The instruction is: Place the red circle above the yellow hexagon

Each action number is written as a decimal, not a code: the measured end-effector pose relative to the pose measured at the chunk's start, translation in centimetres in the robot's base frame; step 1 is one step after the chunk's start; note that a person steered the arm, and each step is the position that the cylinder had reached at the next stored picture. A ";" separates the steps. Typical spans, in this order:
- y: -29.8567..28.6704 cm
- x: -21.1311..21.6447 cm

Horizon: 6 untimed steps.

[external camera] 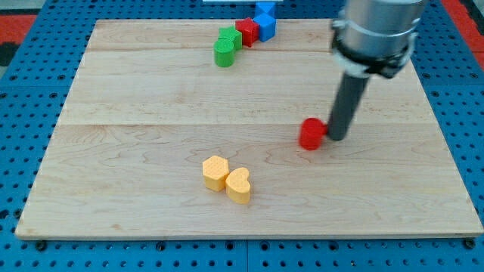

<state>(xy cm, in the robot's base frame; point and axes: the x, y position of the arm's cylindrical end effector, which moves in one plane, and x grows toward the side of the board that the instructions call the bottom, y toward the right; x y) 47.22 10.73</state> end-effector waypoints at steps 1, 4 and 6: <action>-0.2 0.8; -9.6 -4.0; -14.5 -0.1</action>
